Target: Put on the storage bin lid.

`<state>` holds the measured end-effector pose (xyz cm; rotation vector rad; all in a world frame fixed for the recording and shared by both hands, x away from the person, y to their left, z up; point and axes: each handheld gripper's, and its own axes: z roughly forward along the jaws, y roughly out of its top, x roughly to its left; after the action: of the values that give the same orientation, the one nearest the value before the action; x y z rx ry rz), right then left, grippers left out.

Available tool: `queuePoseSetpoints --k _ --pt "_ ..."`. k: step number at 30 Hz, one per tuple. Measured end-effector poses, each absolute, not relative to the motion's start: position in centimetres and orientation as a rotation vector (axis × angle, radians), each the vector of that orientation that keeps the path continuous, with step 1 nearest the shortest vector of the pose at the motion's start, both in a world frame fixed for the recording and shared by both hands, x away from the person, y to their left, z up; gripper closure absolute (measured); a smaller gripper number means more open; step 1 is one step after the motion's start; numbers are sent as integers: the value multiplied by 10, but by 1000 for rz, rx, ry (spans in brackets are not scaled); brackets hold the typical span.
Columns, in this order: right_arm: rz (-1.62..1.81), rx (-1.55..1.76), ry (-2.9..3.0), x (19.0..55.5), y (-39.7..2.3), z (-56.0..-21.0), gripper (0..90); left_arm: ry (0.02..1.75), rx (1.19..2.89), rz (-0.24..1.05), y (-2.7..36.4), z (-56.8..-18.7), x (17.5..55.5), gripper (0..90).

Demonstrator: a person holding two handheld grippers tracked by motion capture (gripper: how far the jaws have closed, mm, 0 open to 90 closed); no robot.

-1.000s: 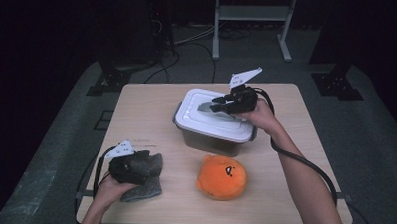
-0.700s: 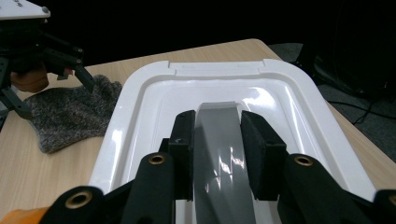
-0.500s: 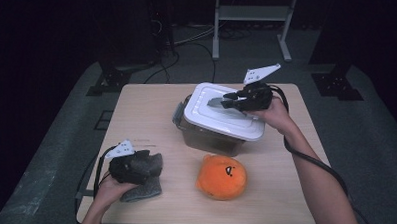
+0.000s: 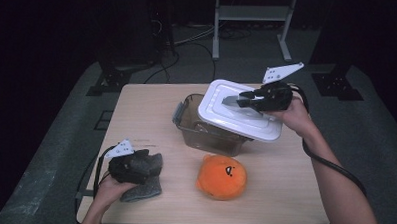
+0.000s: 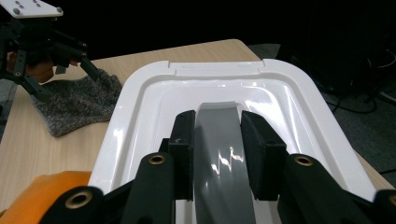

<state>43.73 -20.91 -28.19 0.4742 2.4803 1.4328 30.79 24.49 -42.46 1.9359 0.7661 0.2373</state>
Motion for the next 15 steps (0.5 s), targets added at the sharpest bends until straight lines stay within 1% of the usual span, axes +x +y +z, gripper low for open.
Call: queuePoseSetpoints --k 15 --pt "1398 522 2460 418 -249 -275 657 778 1934 241 247 -426 308 92"
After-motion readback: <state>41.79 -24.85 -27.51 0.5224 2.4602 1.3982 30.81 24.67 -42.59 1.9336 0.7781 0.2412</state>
